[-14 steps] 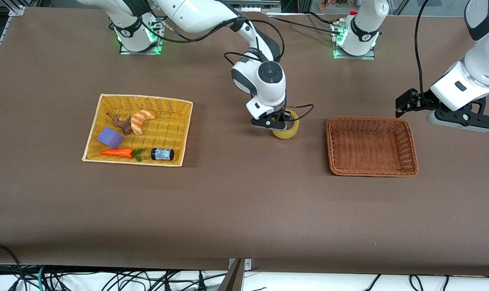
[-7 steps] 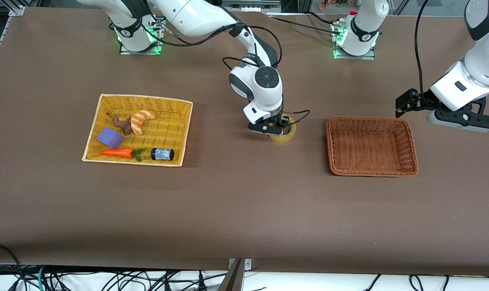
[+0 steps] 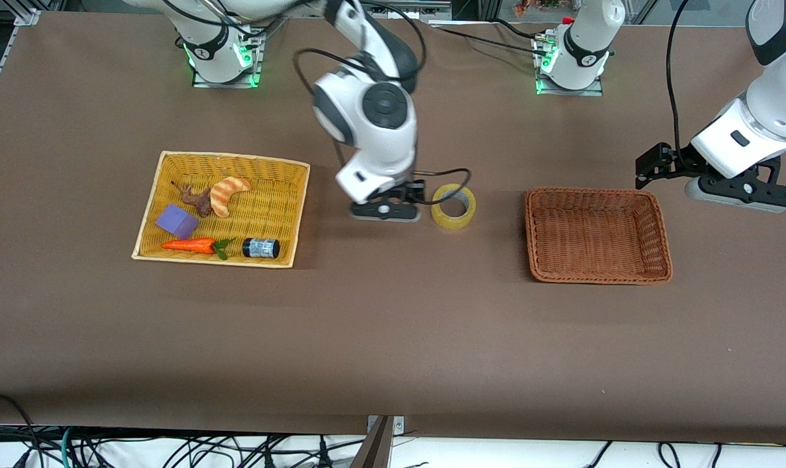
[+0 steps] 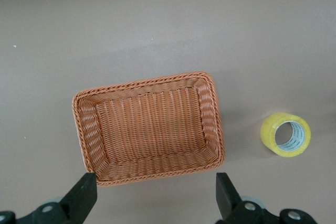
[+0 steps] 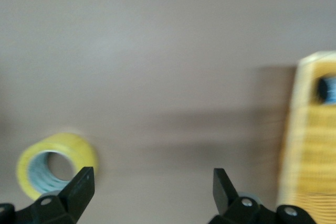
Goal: Transfer tape with both arms
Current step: 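Return the right gripper to rest while the left gripper reaches the tape, then close the left gripper on the tape roll's rim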
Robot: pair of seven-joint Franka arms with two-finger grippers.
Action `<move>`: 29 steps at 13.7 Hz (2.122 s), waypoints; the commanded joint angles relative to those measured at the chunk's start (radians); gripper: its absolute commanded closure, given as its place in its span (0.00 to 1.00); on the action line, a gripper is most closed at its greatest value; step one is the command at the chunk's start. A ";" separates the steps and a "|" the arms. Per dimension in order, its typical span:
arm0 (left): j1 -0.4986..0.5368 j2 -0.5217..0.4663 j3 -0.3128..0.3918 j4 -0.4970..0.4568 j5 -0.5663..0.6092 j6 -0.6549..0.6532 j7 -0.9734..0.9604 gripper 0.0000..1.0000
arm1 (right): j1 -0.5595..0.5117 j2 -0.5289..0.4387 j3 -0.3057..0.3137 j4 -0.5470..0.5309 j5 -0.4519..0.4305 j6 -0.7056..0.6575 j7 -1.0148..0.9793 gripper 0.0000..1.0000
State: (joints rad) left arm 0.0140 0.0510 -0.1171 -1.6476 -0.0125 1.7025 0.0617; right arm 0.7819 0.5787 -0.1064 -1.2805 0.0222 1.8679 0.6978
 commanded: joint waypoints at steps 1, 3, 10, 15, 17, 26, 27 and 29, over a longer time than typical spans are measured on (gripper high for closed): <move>-0.028 0.038 -0.024 0.020 -0.017 -0.014 0.009 0.00 | -0.131 -0.239 -0.004 -0.227 0.009 -0.042 -0.228 0.00; -0.043 0.105 -0.058 0.017 -0.023 -0.014 0.003 0.00 | -0.255 -0.351 -0.004 -0.305 0.010 -0.100 -0.436 0.00; -0.192 0.342 -0.088 -0.076 -0.112 0.227 -0.190 0.00 | -0.519 -0.575 0.019 -0.362 -0.001 -0.243 -0.796 0.00; -0.282 0.349 -0.088 -0.325 -0.112 0.569 -0.234 0.00 | -0.584 -0.606 0.013 -0.369 -0.014 -0.254 -0.882 0.00; -0.305 0.354 -0.088 -0.365 -0.112 0.635 -0.238 0.00 | -0.584 -0.605 -0.002 -0.361 -0.019 -0.285 -0.874 0.00; -0.351 0.403 -0.093 -0.459 -0.121 0.804 -0.261 0.11 | -0.586 -0.596 -0.032 -0.353 -0.018 -0.311 -0.816 0.00; -0.353 0.405 -0.093 -0.459 -0.121 0.806 -0.263 0.27 | -0.587 -0.591 -0.042 -0.353 -0.016 -0.309 -0.823 0.00; -0.353 0.403 -0.093 -0.459 -0.121 0.806 -0.264 0.78 | -0.586 -0.571 -0.059 -0.327 -0.011 -0.312 -0.827 0.00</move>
State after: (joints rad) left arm -0.3298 0.4582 -0.2135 -2.0993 -0.1038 2.4905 -0.1988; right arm 0.2009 0.0026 -0.1572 -1.6235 0.0100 1.5695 -0.1384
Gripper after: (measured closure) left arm 0.247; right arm 0.000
